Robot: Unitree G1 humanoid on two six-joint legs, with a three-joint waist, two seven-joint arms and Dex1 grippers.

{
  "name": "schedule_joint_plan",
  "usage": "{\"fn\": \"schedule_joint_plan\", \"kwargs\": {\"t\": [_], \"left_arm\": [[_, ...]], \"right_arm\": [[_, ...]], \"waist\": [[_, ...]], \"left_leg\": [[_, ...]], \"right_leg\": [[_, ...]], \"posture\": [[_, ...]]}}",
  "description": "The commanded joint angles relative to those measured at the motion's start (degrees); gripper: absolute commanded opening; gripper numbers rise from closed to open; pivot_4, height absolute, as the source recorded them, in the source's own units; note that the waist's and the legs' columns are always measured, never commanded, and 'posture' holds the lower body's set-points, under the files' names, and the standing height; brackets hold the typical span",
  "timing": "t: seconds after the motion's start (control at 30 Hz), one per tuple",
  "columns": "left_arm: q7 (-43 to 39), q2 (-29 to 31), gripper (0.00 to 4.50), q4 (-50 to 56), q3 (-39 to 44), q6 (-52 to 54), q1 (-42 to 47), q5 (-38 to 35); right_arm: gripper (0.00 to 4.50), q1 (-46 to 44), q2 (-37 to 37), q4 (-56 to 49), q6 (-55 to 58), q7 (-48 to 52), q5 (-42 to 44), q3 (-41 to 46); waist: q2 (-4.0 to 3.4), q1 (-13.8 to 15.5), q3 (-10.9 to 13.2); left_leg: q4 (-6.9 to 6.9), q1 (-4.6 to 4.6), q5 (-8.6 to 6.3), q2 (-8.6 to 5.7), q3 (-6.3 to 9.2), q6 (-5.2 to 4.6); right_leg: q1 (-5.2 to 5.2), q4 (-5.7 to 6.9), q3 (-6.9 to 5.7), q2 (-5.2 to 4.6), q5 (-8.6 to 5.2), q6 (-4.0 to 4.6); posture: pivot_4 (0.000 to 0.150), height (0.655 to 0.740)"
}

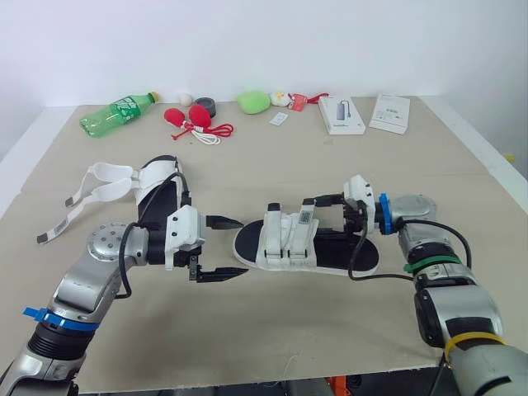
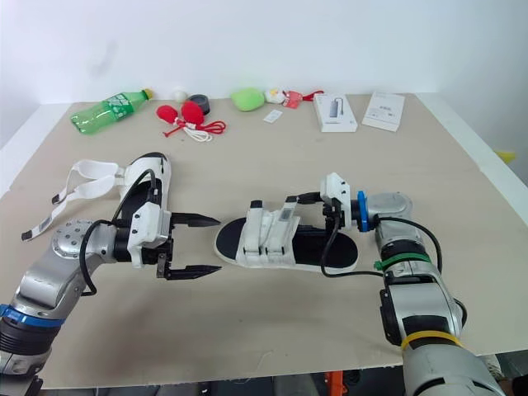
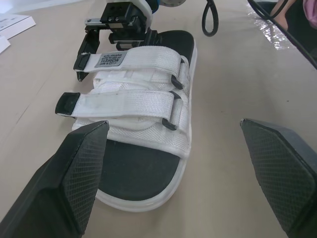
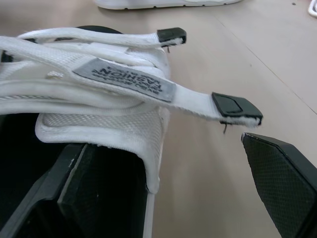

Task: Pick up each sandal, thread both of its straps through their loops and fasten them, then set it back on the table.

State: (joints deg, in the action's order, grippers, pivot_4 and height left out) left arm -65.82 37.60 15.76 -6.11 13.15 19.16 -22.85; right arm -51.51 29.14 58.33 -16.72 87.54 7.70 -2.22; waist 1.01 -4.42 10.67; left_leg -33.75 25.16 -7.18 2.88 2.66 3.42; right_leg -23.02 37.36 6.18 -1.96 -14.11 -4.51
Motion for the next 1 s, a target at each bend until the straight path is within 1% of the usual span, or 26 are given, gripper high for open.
{"fn": "schedule_joint_plan", "kwargs": {"t": [0.03, 0.07, 0.1, 0.13, 0.17, 0.23, 0.3, 0.33, 0.47, 0.6, 0.7, 0.8, 0.87, 0.93, 1.0], "left_arm": [[1.12, -0.26, 4.50, 2.16, 0.05, -0.48, -0.01, 0.18], [1.33, -0.36, 4.50, 2.21, 0.02, -0.51, 0.00, 0.22], [1.51, -0.43, 4.50, 2.29, 0.02, -0.49, -0.02, 0.26], [1.68, -0.48, 4.50, 2.39, 0.06, -0.48, -0.10, 0.28], [1.88, -0.51, 4.50, 2.54, 0.18, -0.39, -0.24, 0.18], [2.21, -0.48, 4.50, 2.88, 0.43, -0.13, -0.50, -0.25], [2.39, -0.40, 4.50, 3.05, 0.53, -0.03, -0.60, -0.46], [2.46, -0.40, 4.50, 3.08, 0.55, -0.02, -0.64, -0.48], [2.83, -0.67, 4.50, 3.10, 0.34, 0.06, -0.72, -0.37], [3.21, -1.03, 4.50, 2.75, 0.00, -0.11, -0.61, -0.15], [3.51, -1.29, 4.50, 2.03, -0.04, -0.59, -0.39, 0.34], [4.14, -1.90, 4.50, 1.52, 0.27, -0.73, -0.02, 0.30], [4.67, -2.36, 4.50, 1.23, 0.40, -0.67, 0.29, 0.26], [5.48, -3.17, 4.50, 0.72, 0.51, -0.71, 0.70, 0.29], [6.37, -4.18, 4.50, 0.08, 0.39, -1.28, 1.19, 0.87]], "right_arm": [[3.80, 0.25, -0.85, -2.13, 0.66, 2.10, 1.21, 0.29], [3.55, 0.33, -1.01, -2.14, 0.75, 2.13, 1.25, 0.35], [2.96, 0.43, -1.16, -2.18, 0.93, 2.26, 1.28, 0.37], [2.63, 0.55, -1.28, -2.25, 1.04, 2.37, 1.28, 0.39], [2.10, 0.66, -1.38, -2.33, 1.30, 2.60, 1.34, 0.36], [1.24, 0.78, -1.45, -2.42, 1.51, 2.77, 1.44, 0.35], [0.42, 0.78, -1.53, -2.47, 1.63, 2.69, 1.58, 0.33], [0.11, 0.80, -1.62, -2.52, 1.69, 2.62, 1.67, 0.34], [0.11, 1.10, -2.21, -3.15, 2.74, 2.00, 2.38, 0.79], [0.11, 1.85, -2.05, -5.67, 4.00, -1.93, 2.63, 1.81], [0.11, 1.04, -1.07, -7.07, 8.18, -9.91, 2.83, 4.05], [0.11, 0.39, -0.75, -9.04, 14.47, -21.73, 3.94, 7.77], [0.11, 0.77, -1.40, -11.27, 17.82, -32.76, 4.00, 10.86], [0.11, 1.82, -3.06, -14.74, 21.06, -46.77, 3.56, 14.43], [0.11, 3.94, -5.41, -20.35, 24.76, -59.92, 2.28, 17.14]], "waist": [[0.00, 0.00, 0.00], [0.00, 0.00, 0.00], [0.00, 0.00, 0.00], [0.00, 0.00, 0.00], [0.00, 0.00, 0.00], [0.00, 0.00, 0.00], [0.01, 0.00, -0.01], [0.01, 0.00, -0.01], [0.01, -0.01, -0.01], [0.02, -0.02, -0.01], [0.02, -0.03, -0.01], [0.02, 0.01, 0.00], [0.03, 0.02, 0.00], [0.03, 0.05, 0.01], [0.04, 0.09, 0.00]], "left_leg": [[0.00, 0.00, 0.00, 0.00, 0.01, 0.00], [0.00, -0.01, 0.00, 0.01, 0.01, 0.00], [0.00, -0.01, 0.00, 0.01, 0.01, 0.00], [0.00, -0.01, 0.00, 0.01, 0.01, 0.00], [0.00, -0.01, 0.00, 0.01, 0.01, 0.00], [0.00, -0.02, 0.00, 0.01, 0.01, 0.00], [0.00, -0.02, 0.00, 0.01, 0.01, 0.00], [-0.01, -0.02, 0.00, 0.01, 0.01, 0.00], [-0.03, -0.03, 0.01, 0.01, 0.01, 0.00], [-0.09, -0.03, 0.01, 0.02, 0.01, 0.00], [-0.13, -0.03, 0.01, 0.03, 0.00, 0.01], [-0.19, 0.02, 0.05, 0.03, 0.00, 0.02], [-0.20, 0.04, 0.05, 0.02, 0.00, 0.02], [-0.20, 0.08, 0.05, 0.02, 0.00, 0.01], [-0.18, 0.10, 0.05, 0.02, 0.01, 0.01]], "right_leg": [[0.00, 0.00, 0.00, 0.00, 0.00, 0.00], [0.00, 0.00, 0.00, 0.01, 0.00, 0.01], [0.00, 0.01, 0.00, 0.02, 0.00, 0.01], [0.00, 0.01, 0.00, 0.02, 0.01, 0.01], [0.00, 0.01, 0.00, 0.02, 0.01, 0.00], [0.01, 0.01, 0.00, 0.02, 0.03, 0.01], [0.01, 0.01, 0.00, 0.02, 0.03, 0.01], [0.01, 0.01, 0.00, 0.02, 0.03, 0.01], [0.02, 0.01, 0.00, 0.02, 0.05, 0.02], [0.03, 0.02, 0.00, 0.02, 0.07, 0.03], [0.02, 0.02, 0.01, 0.02, 0.09, 0.08], [0.02, 0.02, 0.01, 0.02, 0.06, 0.20], [0.01, 0.02, 0.02, 0.01, 0.05, 0.22], [-0.02, 0.02, 0.03, 0.01, 0.05, 0.22], [-0.05, 0.03, 0.03, 0.02, 0.07, 0.15]], "posture": [[0.150, 0.7400], [0.150, 0.7400], [0.150, 0.7400], [0.150, 0.7400], [0.150, 0.7400], [0.150, 0.7400], [0.150, 0.7400], [0.150, 0.7400], [0.150, 0.7400], [0.150, 0.7400], [0.150, 0.7400], [0.150, 0.7400], [0.150, 0.7400], [0.150, 0.7400], [0.150, 0.7400]]}}
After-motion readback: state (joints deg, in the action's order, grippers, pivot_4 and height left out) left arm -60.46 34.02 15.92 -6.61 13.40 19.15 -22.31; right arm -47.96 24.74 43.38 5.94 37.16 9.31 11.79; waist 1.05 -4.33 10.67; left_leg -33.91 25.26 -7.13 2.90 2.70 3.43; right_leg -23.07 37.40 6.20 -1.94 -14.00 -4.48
